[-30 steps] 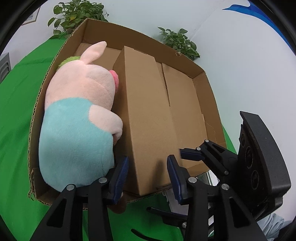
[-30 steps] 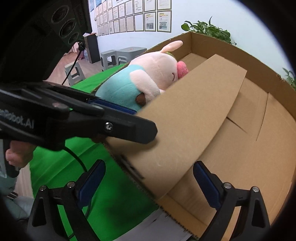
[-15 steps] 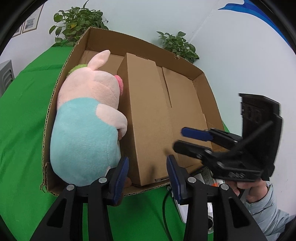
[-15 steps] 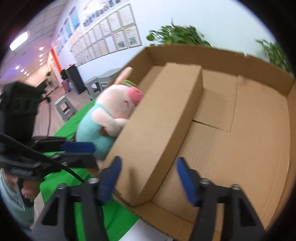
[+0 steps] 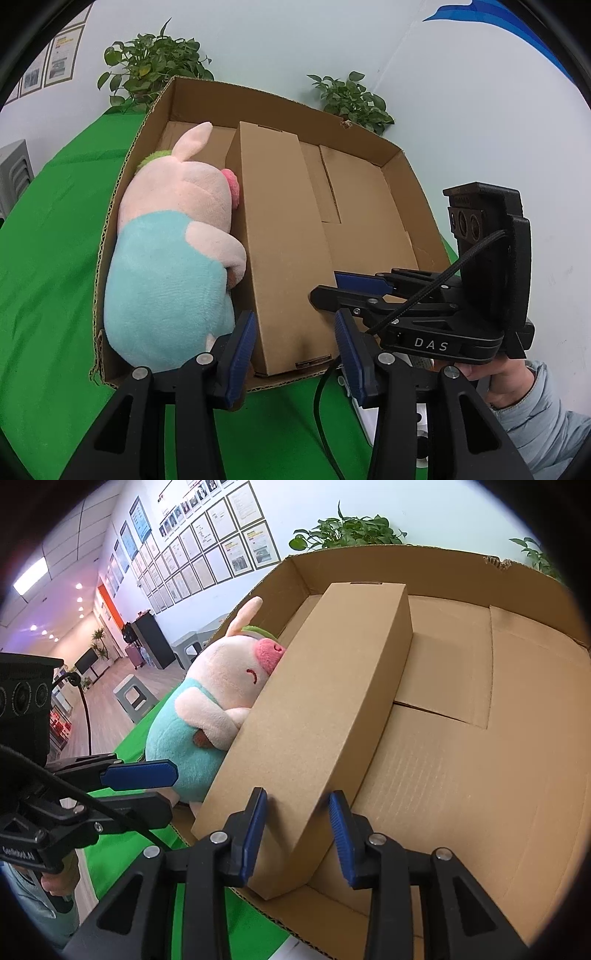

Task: Organize objects
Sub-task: 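Lower the narrow box into the open box beside the plush, release, then withdraw the left gripper from the box toward the white items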

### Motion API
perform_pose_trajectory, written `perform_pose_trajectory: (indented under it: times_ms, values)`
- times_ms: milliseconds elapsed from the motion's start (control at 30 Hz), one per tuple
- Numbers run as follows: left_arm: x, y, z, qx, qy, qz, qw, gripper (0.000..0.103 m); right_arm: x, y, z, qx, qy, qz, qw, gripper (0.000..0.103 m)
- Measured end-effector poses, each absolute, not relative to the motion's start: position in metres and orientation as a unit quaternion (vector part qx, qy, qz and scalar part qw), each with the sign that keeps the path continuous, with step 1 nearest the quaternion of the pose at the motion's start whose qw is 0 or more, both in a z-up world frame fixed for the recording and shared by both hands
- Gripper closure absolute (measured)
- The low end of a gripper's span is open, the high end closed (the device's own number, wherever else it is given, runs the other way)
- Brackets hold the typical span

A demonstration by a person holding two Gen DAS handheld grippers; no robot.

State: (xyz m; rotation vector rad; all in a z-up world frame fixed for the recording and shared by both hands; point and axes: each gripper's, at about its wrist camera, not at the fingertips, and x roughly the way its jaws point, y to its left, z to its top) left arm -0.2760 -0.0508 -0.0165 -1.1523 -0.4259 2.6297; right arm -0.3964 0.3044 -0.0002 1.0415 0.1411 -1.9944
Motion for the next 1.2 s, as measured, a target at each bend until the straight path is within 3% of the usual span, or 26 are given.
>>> perform_pose_trajectory:
  times_ms: [67, 133, 200, 300, 333, 367, 567, 1033, 1067, 1133, 1167, 1200]
  values:
    - [-0.272, -0.047, -0.012, -0.387, -0.134, 0.906, 0.107, 0.054, -0.396, 0.302, 0.001, 0.416, 0.060, -0.801, 0.426, 0.066]
    - [-0.267, -0.045, -0.006, -0.374, -0.122, 0.914, 0.096, 0.048, -0.392, 0.302, 0.004, 0.411, 0.068, -0.809, 0.415, 0.058]
    - [-0.260, -0.045, 0.002, -0.353, -0.115, 0.925, 0.079, 0.027, -0.386, 0.304, 0.011, 0.392, 0.083, -0.829, 0.389, 0.035]
    - [-0.245, -0.047, 0.019, -0.305, -0.109, 0.945, 0.046, 0.007, -0.364, 0.322, 0.028, 0.340, 0.092, -0.865, 0.358, 0.015]
    - [-0.238, -0.046, 0.026, -0.284, -0.099, 0.953, 0.026, 0.003, -0.357, 0.329, 0.033, 0.324, 0.093, -0.875, 0.347, 0.012]
    - [-0.233, -0.045, 0.031, -0.269, -0.089, 0.959, 0.008, 0.000, -0.353, 0.339, 0.035, 0.315, 0.093, -0.884, 0.333, 0.003]
    - [-0.214, -0.028, 0.045, -0.234, -0.044, 0.969, -0.060, 0.000, -0.326, 0.376, 0.037, 0.302, 0.082, -0.908, 0.278, 0.001]
    - [-0.178, 0.026, 0.043, -0.233, -0.003, 0.970, -0.063, 0.002, -0.266, 0.403, 0.037, 0.248, 0.064, -0.930, 0.264, 0.001]
    - [-0.174, 0.030, 0.042, -0.232, -0.005, 0.971, -0.058, 0.009, -0.263, 0.405, 0.036, 0.245, 0.059, -0.931, 0.263, 0.001]
    - [-0.172, 0.035, 0.039, -0.234, -0.007, 0.971, -0.048, 0.046, -0.260, 0.410, 0.034, 0.241, 0.052, -0.935, 0.256, 0.019]
    - [-0.171, 0.037, 0.037, -0.242, -0.009, 0.969, -0.041, 0.085, -0.259, 0.411, 0.033, 0.244, 0.052, -0.935, 0.253, 0.050]
    - [-0.173, 0.038, 0.036, -0.249, -0.009, 0.968, -0.041, 0.101, -0.259, 0.411, 0.032, 0.248, 0.055, -0.935, 0.249, 0.078]
